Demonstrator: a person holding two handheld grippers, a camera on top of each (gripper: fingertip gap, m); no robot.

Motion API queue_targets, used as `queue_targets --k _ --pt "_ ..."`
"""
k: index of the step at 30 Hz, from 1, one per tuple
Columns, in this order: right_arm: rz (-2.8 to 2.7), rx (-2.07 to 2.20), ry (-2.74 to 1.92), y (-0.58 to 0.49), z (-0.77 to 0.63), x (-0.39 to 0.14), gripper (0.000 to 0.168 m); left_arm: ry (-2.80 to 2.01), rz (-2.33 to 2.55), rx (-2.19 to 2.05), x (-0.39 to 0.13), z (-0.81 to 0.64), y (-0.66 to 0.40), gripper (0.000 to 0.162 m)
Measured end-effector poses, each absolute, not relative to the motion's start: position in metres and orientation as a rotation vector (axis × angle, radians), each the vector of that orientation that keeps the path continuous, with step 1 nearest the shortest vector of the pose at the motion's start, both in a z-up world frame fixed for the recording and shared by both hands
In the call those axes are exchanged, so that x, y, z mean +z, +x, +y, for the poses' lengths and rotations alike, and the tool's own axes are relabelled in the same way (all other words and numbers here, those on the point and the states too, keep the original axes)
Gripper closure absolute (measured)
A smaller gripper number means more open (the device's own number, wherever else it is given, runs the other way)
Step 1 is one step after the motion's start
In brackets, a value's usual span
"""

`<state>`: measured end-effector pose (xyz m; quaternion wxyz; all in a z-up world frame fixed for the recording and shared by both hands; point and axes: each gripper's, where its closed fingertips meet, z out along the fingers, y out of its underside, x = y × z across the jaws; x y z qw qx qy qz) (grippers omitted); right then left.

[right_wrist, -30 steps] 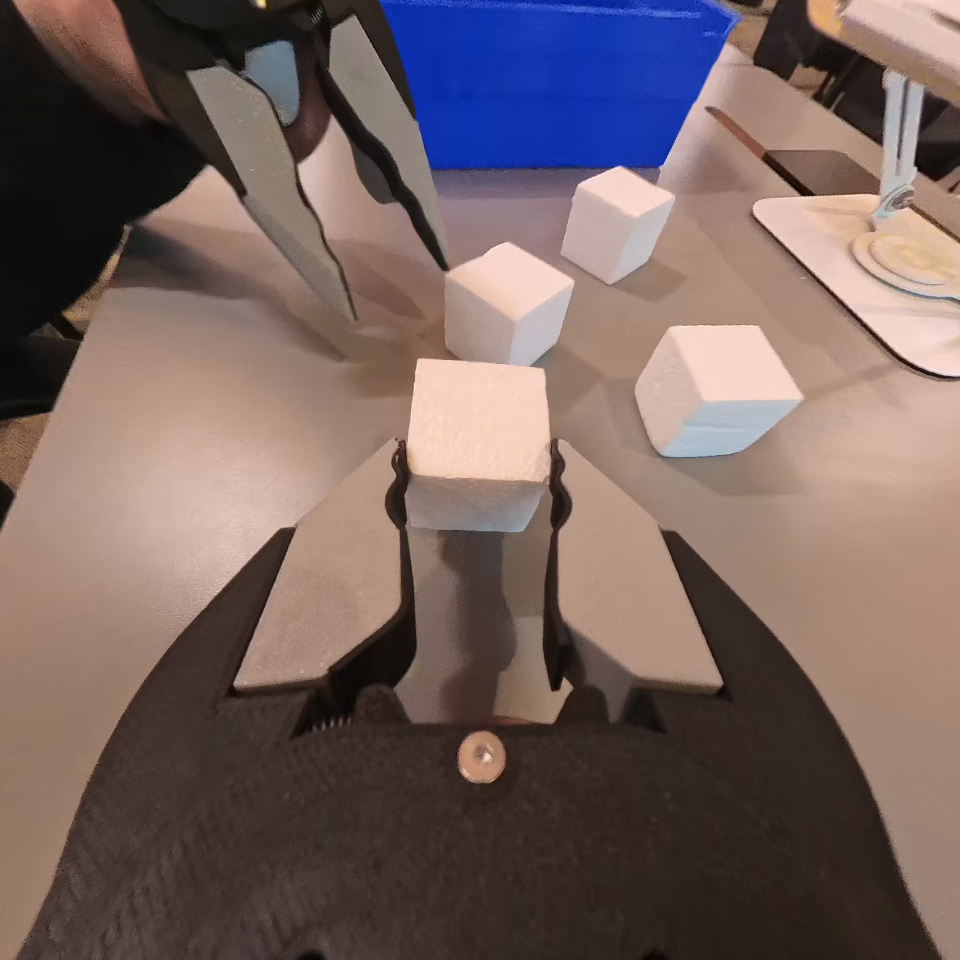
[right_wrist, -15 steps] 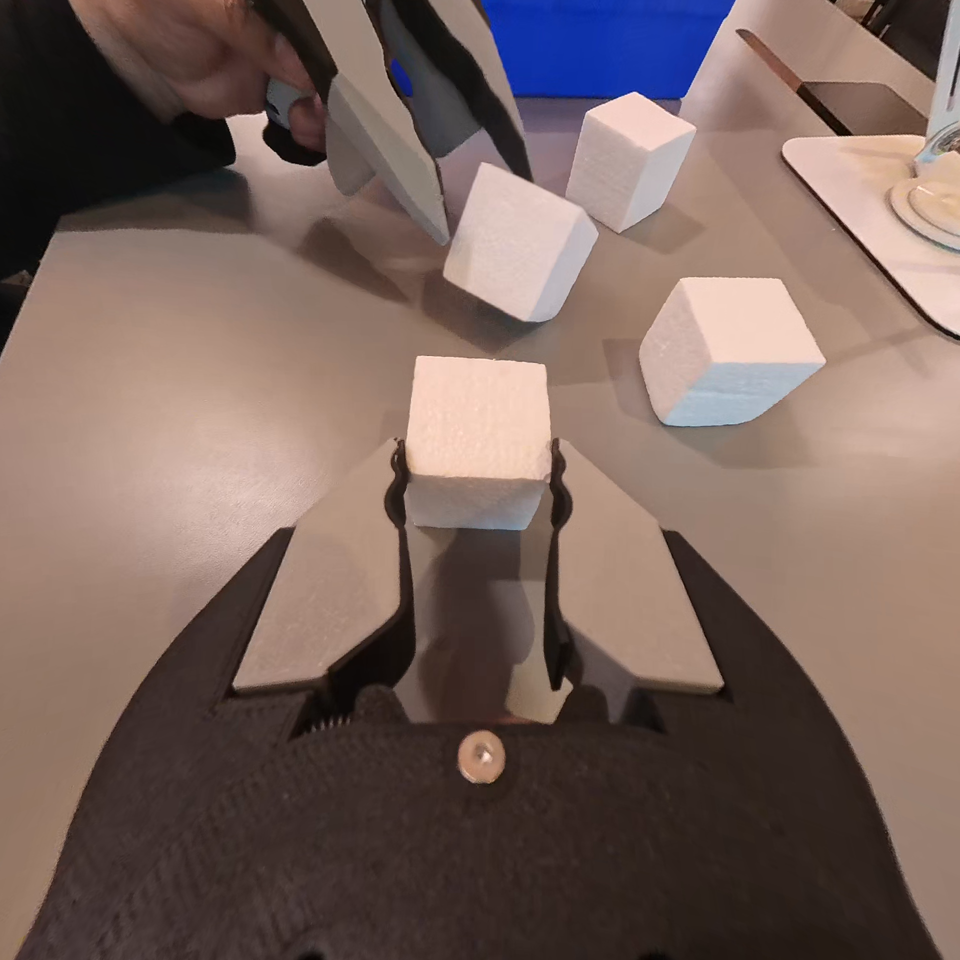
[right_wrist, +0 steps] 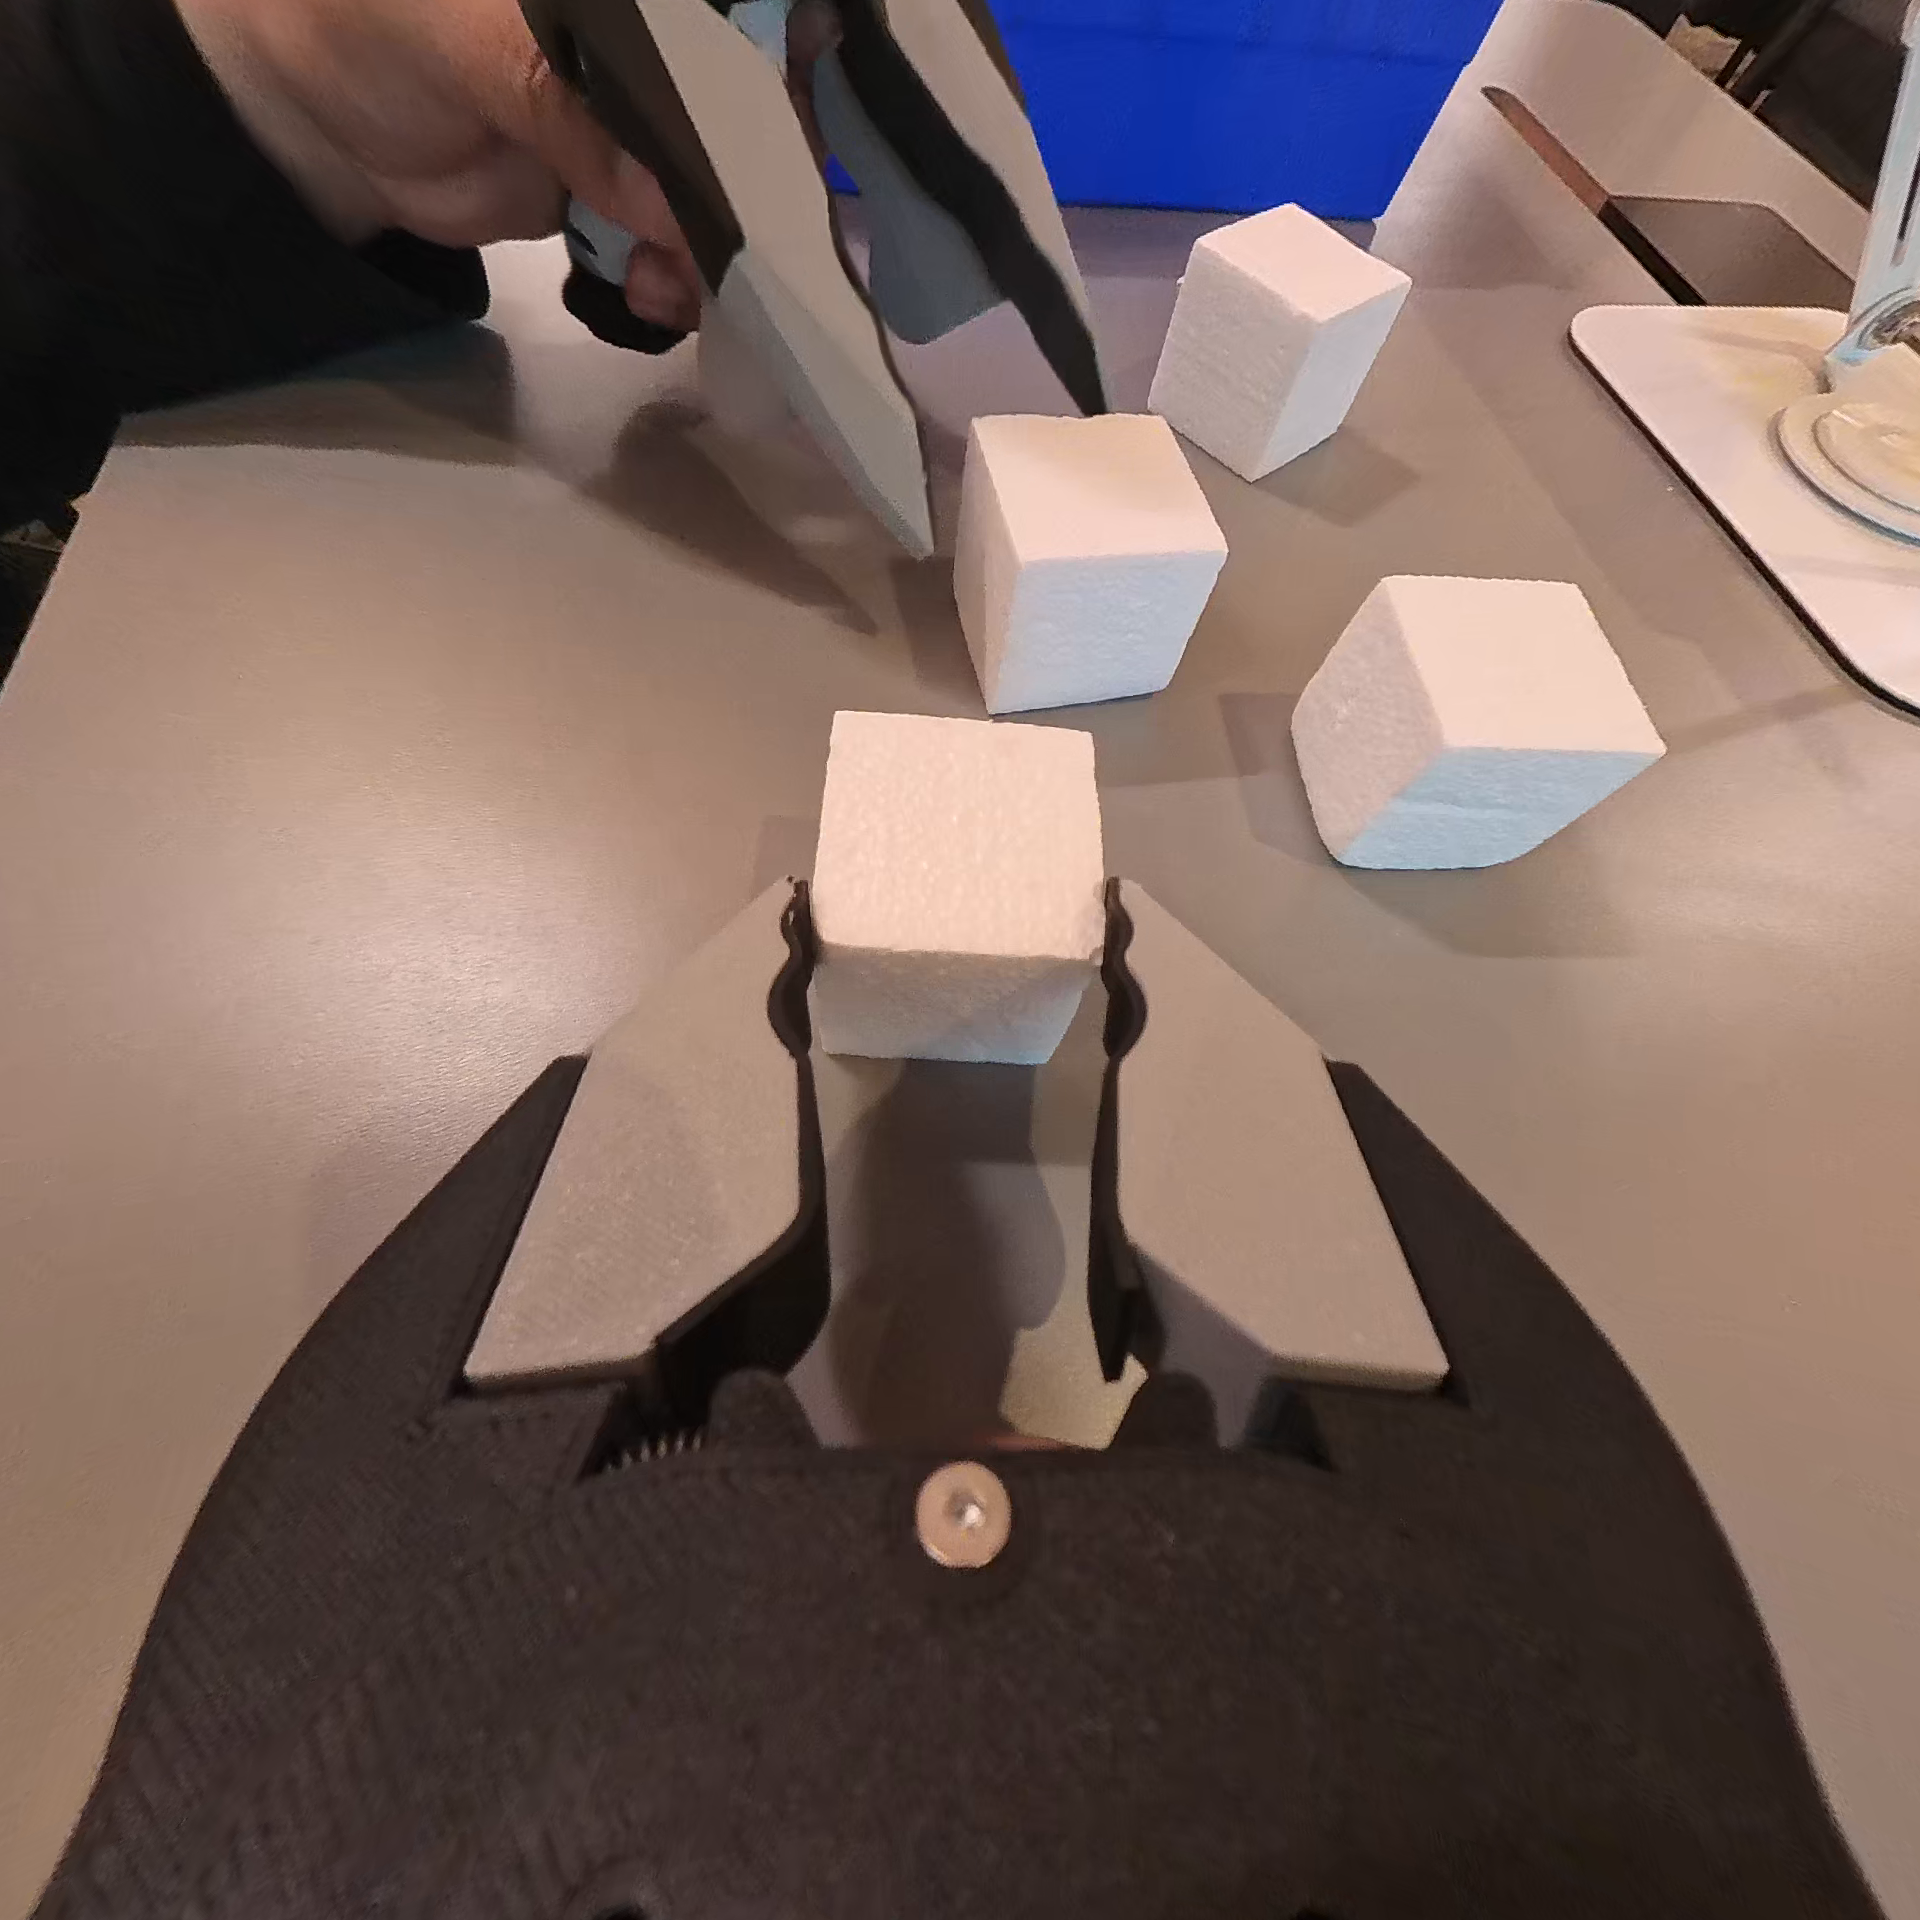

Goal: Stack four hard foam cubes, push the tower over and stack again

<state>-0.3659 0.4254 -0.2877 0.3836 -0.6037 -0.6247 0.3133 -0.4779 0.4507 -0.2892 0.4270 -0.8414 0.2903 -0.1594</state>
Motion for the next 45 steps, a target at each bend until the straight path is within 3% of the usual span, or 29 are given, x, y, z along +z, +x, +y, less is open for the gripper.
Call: queue_targets --k 10,45 --pt "-1.591 0.825 -1.520 -0.367 0.422 -0.285 0.115 -2.103 0.869 -0.363 -0.299 0.441 -0.467 0.097" --pt "-1.592 0.699 -1.550 -0.355 0.436 -0.293 0.105 -2.120 0.914 -0.276 -0.315 0.451 -0.473 0.090"
